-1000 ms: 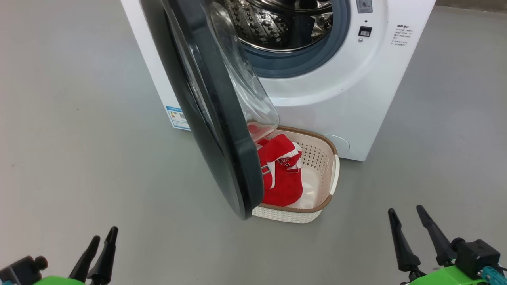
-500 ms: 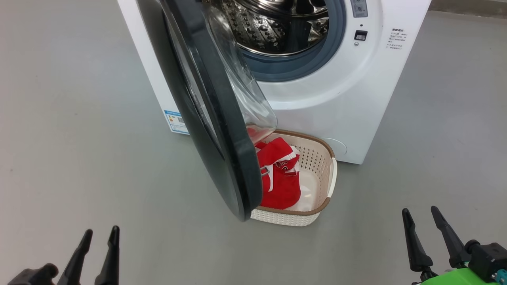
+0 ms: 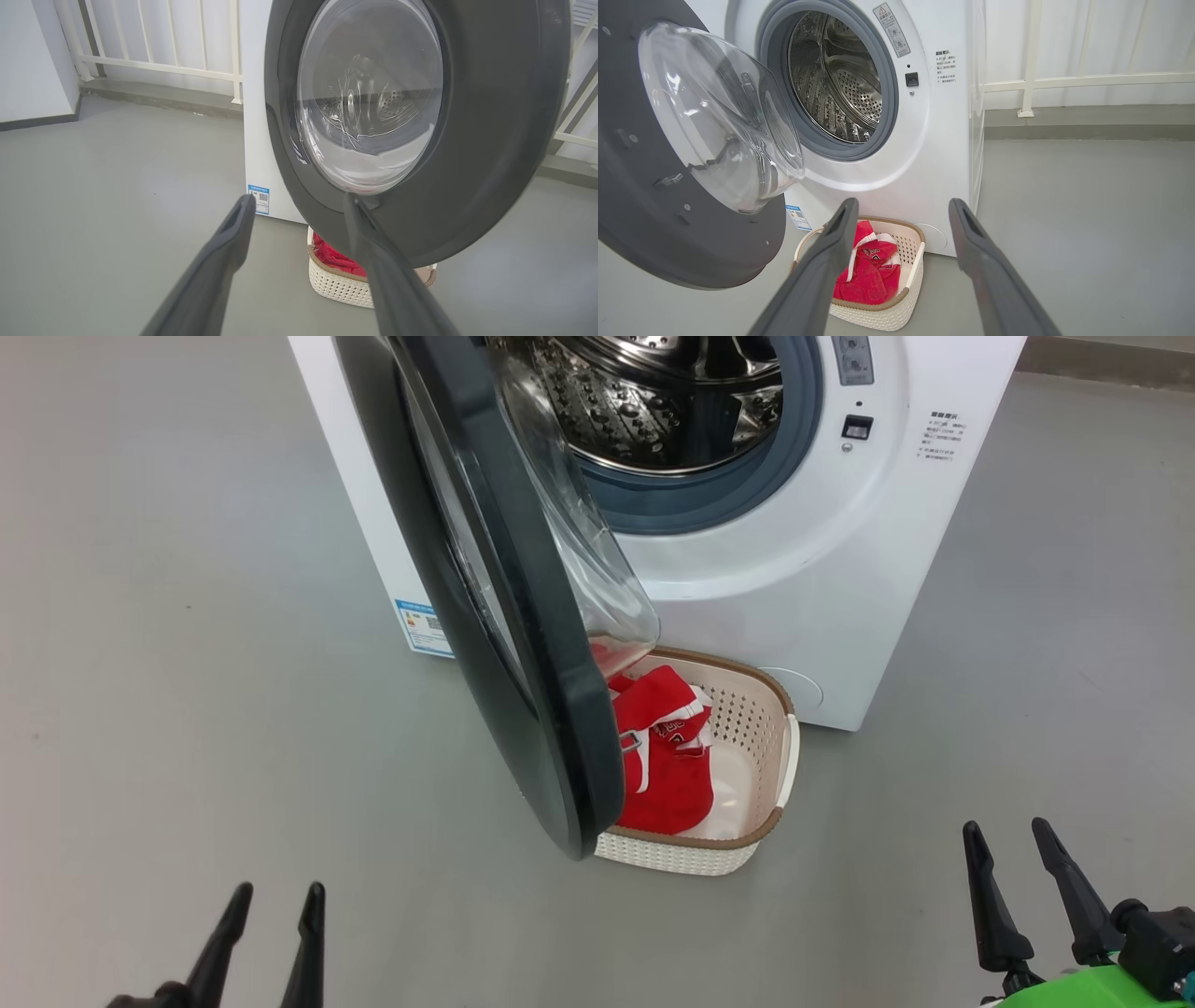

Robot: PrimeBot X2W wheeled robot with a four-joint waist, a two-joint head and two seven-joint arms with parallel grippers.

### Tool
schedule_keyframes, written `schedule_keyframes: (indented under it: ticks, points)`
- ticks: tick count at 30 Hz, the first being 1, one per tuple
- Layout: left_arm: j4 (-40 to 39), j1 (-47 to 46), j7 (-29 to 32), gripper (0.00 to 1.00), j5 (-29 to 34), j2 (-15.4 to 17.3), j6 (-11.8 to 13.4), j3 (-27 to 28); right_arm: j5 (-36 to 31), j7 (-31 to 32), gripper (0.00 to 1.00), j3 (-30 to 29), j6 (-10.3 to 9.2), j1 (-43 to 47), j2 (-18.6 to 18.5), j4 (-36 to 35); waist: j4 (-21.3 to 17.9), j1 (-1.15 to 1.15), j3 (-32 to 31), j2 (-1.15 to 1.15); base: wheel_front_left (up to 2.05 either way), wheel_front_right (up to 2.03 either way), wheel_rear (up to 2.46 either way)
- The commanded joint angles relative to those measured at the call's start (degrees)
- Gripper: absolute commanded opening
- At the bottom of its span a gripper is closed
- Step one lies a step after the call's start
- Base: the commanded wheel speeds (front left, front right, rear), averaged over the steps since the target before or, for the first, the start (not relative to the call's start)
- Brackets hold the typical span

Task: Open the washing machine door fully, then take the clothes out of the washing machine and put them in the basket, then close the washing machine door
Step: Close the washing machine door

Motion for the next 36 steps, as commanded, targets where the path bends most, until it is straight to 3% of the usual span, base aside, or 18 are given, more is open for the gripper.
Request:
schedule_keyframes:
  ticks: [1, 19, 20, 21, 22, 23, 24, 25, 31, 36]
  points:
    - [-0.59, -0.21, -0.69, 1.00, 0.56, 0.43, -0.31, 2.02, 0.23, -0.36, 1.00, 1.07, 0.36, -0.32, -0.96, -1.11, 0.11, 0.00, -0.11, 0.00, 0.00, 0.00, 0.00]
    - [0.22, -0.01, -0.69, 1.00, 0.36, 0.12, -0.31, 2.28, 0.24, -0.36, 1.00, 1.29, 0.36, 0.57, -0.42, -0.62, 0.11, 0.00, -0.98, 0.00, 0.00, 0.00, 0.00]
    - [0.05, -0.12, -0.69, 0.79, 0.13, 0.14, -0.31, 2.30, 0.27, -0.36, 1.00, 1.31, 0.36, 0.59, -0.41, -0.60, 0.11, 0.00, -1.01, 0.00, 0.00, 0.00, 0.00]
    - [-0.15, -0.30, -0.69, 0.51, -0.29, 0.20, -0.31, 2.24, 0.26, -0.36, 1.00, 1.34, 0.36, 0.59, -0.40, -0.57, 0.12, 0.00, -1.02, 0.00, 0.00, 0.00, 0.00]
    - [-0.35, -0.51, -0.69, 0.40, -0.97, 0.28, -0.31, 2.12, 0.25, -0.36, 1.00, 1.39, 0.36, 0.58, -0.38, -0.55, 0.10, 0.00, -1.05, 0.00, 0.00, 0.00, 0.00]
    - [-0.56, -0.72, -0.69, 0.07, -1.68, 0.44, -0.31, 1.96, 0.25, -0.36, 1.00, 1.44, 0.36, 0.59, -0.35, -0.51, 0.08, 0.00, -1.12, 0.00, 0.00, 0.00, 0.00]
    - [-0.56, -0.72, -0.69, 0.07, -1.68, 0.44, -0.31, 1.96, 0.25, -0.36, 1.00, 1.44, 0.36, 0.59, -0.35, -0.51, 0.08, 0.00, -1.12, 0.00, 0.00, 0.00, 0.00]
    - [-0.80, -0.97, -0.69, 0.00, -2.55, 0.71, -0.31, 1.69, 0.25, -0.36, 1.00, 1.54, 0.36, 0.58, -0.33, -0.49, 0.02, 0.00, -1.08, 0.00, 0.00, 0.00, 0.00]
    - [-0.88, -3.85, -0.69, 0.00, -9.64, 4.96, -0.31, -2.86, 0.19, -0.36, 1.00, 2.21, 0.36, 0.22, -0.23, -0.42, -0.42, 0.00, -0.57, 0.00, 0.00, 0.00, 0.00]
    - [-1.14, -7.32, -0.69, 0.00, -20.02, 8.90, -0.31, -7.98, 0.24, -0.36, 1.00, 2.56, 0.36, -0.17, -0.16, -0.54, -1.43, 0.00, 0.30, 0.00, 0.00, 0.00, 0.00]
